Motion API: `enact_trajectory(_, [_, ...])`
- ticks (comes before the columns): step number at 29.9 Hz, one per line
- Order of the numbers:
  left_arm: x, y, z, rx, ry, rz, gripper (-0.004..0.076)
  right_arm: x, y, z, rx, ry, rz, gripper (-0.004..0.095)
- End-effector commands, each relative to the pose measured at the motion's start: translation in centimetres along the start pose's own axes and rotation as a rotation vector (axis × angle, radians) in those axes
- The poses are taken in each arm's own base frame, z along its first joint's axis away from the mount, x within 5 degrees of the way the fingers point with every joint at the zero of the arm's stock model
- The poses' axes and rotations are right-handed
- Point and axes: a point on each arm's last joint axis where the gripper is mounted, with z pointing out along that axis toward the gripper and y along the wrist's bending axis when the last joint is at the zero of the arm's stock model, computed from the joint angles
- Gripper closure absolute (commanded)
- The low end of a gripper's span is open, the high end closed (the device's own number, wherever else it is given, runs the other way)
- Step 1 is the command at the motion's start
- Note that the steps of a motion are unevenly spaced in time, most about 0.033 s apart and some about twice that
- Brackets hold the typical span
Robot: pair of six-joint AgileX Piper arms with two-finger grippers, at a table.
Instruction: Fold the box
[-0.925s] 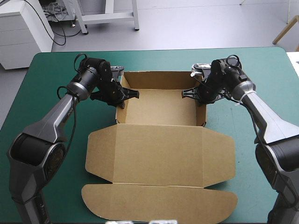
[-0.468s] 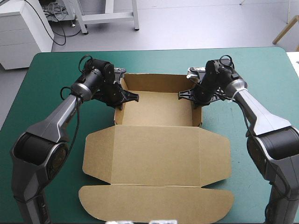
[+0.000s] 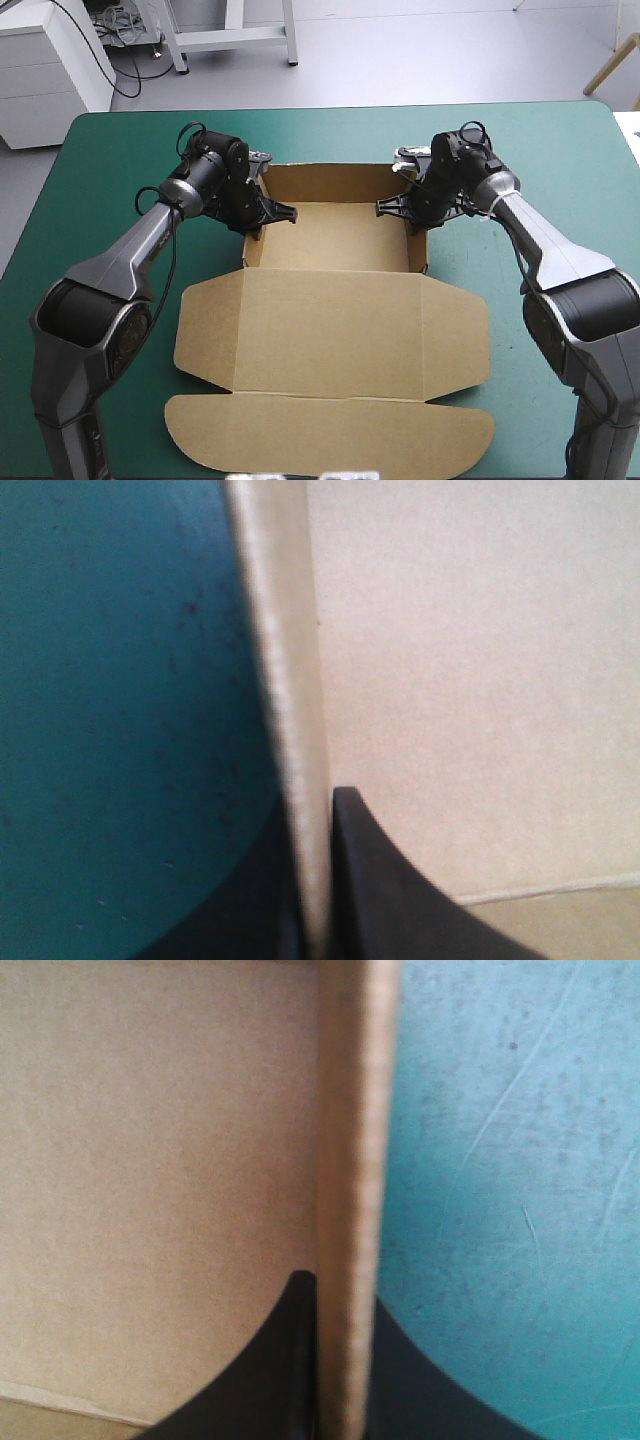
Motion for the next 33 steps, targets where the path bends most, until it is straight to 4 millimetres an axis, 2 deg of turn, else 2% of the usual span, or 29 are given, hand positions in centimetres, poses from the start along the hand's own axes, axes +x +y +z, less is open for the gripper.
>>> enact_trajectory(1, [0.6,-0.8,-1.8,0.024,0.007,0.056,0.0734,0.1,1.0,-3.0,-0.040,-0.064,-0.042,0.0925])
enact_trajectory(4, [0.6,-0.7,-1.7,0.011,0.005,0.087,0.0734,0.1,0.9,-3.0,-0.022,-0.055,-0.047,0.0901])
enact_trajectory(7, [0.5,-0.6,-1.7,0.000,0.000,0.103,0.0729,0.3,0.6,-3.0,0.012,-0.036,-0.059,0.0744])
enact_trajectory(8, [0.5,-0.6,-1.7,0.002,0.001,0.124,0.0715,0.3,0.5,-3.1,0.019,-0.041,-0.055,0.0662])
enact_trajectory(10, [0.5,-0.6,-1.7,0.005,0.002,0.135,0.0671,0.2,0.6,-3.4,0.018,-0.053,-0.038,0.0531])
enact_trajectory(11, [0.5,-0.6,-1.7,0.005,0.002,0.135,0.0621,0.0,0.6,-3.7,0.014,-0.062,-0.038,0.0476])
enact_trajectory(13, [0.5,-0.6,-1.7,0.005,0.002,0.135,0.0535,-0.3,0.8,-4.2,0.010,-0.082,-0.039,0.0417])
enact_trajectory(18, [0.5,-0.6,-1.8,0.006,0.000,0.157,0.0185,-0.8,1.0,-5.2,0.001,-0.121,-0.016,0.0412])
enact_trajectory(19, [0.5,-0.7,-1.8,0.008,0.000,0.171,0.0131,-0.8,1.0,-5.4,0.000,-0.125,-0.017,0.0412])
enact_trajectory(21, [0.5,-0.7,-1.8,0.008,0.000,0.177,0.0072,-0.8,0.9,-5.5,0.006,-0.130,-0.019,0.0412])
enact_trajectory(27, [0.2,-0.7,-2.5,0.008,-0.027,0.181,0.0071,-0.7,0.6,-7.3,0.042,-0.182,-0.034,0.0412])
enact_trajectory(30, [-0.6,-1.0,-4.2,0.021,-0.094,0.183,0.0071,-0.7,0.7,-9.0,0.047,-0.228,-0.041,0.0412])
enact_trajectory(33, [-1.1,-1.2,-7.0,0.037,-0.186,0.186,0.0071,-0.5,0.7,-10.8,0.056,-0.279,-0.048,0.0412])
